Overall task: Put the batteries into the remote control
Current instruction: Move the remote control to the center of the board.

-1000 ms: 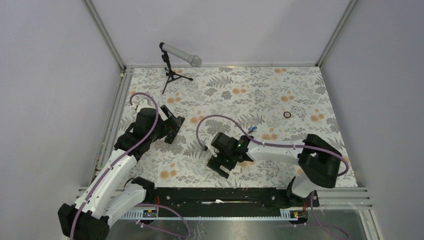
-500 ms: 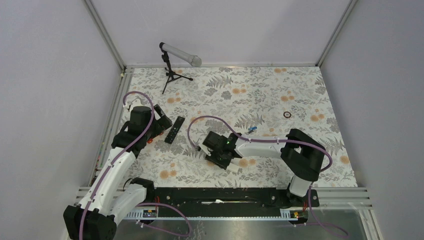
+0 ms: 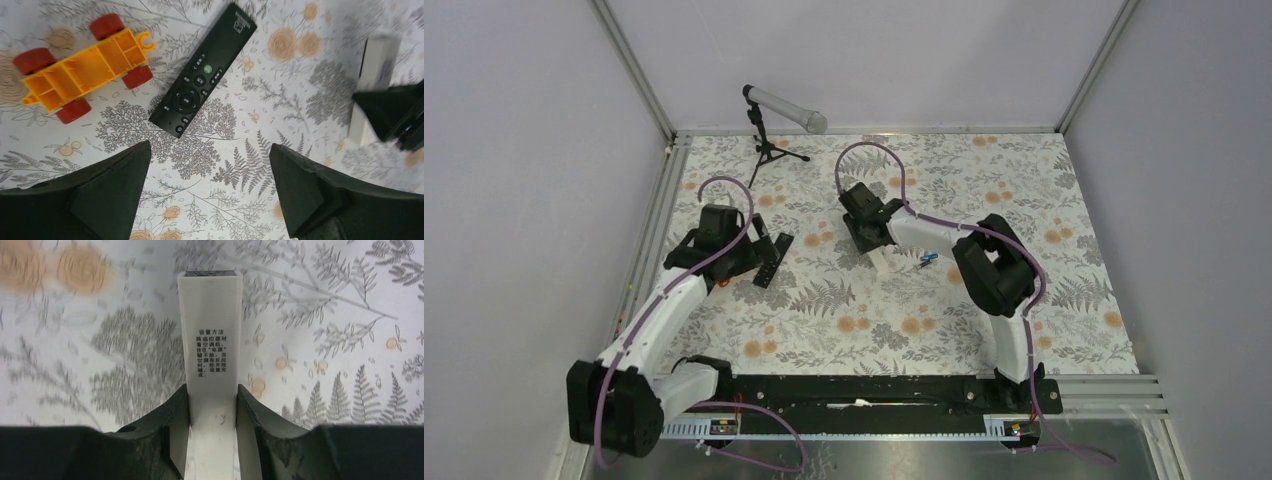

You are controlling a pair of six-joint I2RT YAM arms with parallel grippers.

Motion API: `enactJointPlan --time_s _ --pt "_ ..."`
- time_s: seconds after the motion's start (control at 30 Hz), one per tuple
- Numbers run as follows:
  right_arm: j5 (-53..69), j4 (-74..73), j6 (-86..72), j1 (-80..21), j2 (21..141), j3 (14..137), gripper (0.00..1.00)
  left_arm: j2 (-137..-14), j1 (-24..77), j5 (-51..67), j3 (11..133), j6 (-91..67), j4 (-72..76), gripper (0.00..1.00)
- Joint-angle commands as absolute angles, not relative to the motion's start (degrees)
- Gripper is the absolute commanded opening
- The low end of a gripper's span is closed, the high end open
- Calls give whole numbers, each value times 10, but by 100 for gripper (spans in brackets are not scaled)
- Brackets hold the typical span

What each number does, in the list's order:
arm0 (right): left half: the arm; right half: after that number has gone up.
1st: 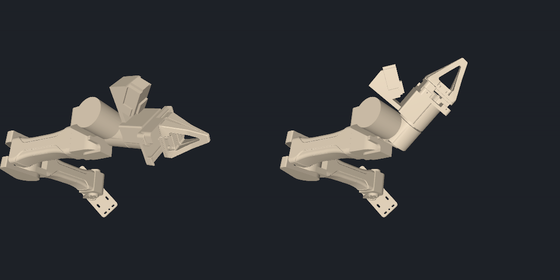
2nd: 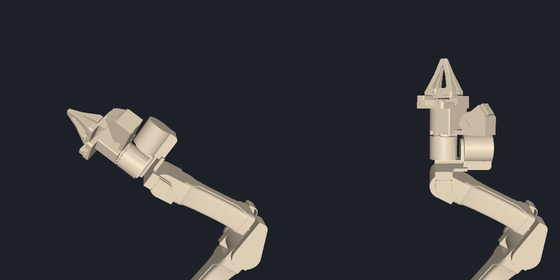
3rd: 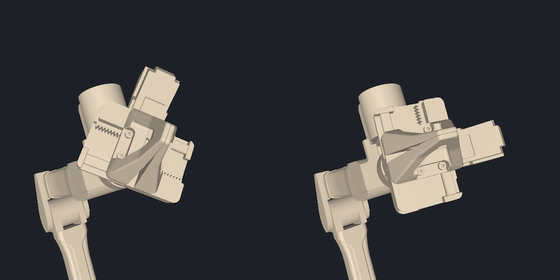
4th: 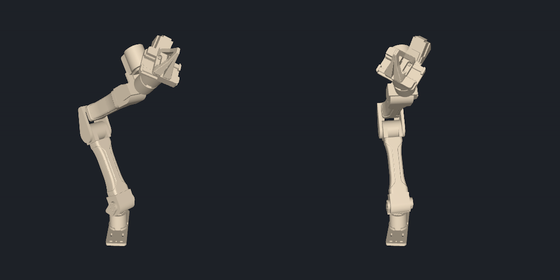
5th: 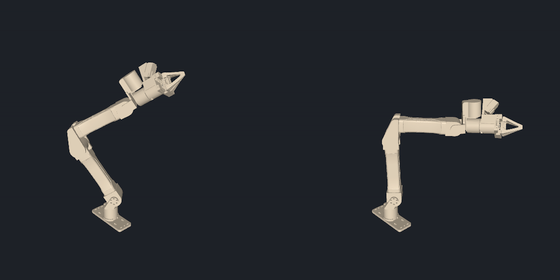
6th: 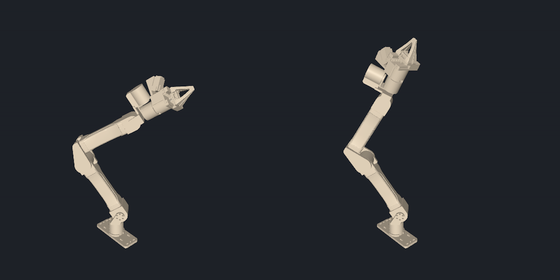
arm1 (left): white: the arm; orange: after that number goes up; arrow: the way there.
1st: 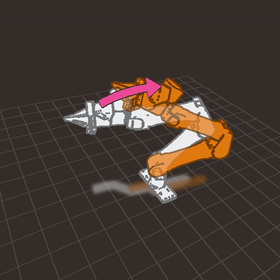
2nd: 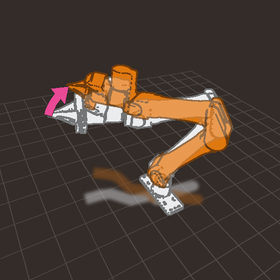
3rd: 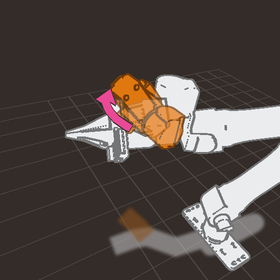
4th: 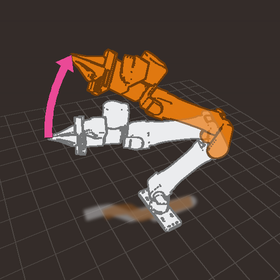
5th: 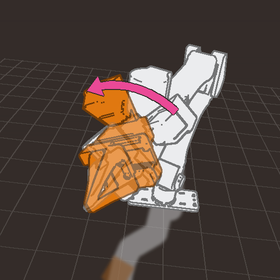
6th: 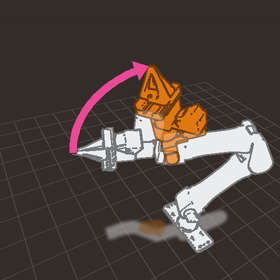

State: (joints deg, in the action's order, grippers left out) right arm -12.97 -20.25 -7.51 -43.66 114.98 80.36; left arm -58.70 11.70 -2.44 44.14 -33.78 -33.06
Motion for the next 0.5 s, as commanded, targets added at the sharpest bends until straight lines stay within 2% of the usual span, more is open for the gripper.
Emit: enactJointPlan --time_s 0.0,0.13,0.3,0.47 --pt "-165 -194 -139 -411 1205 870 34 -638 114 13 477 -287 -298 99" --pt "-156 -194 -161 -390 1231 901 39 -705 114 3 507 -265 -278 99" --pt "-122 -193 -170 -379 1240 910 58 -804 115 2 547 -243 -262 98" --pt "-76 -203 -182 -372 1218 915 76 -898 116 -17 600 -239 -262 93"
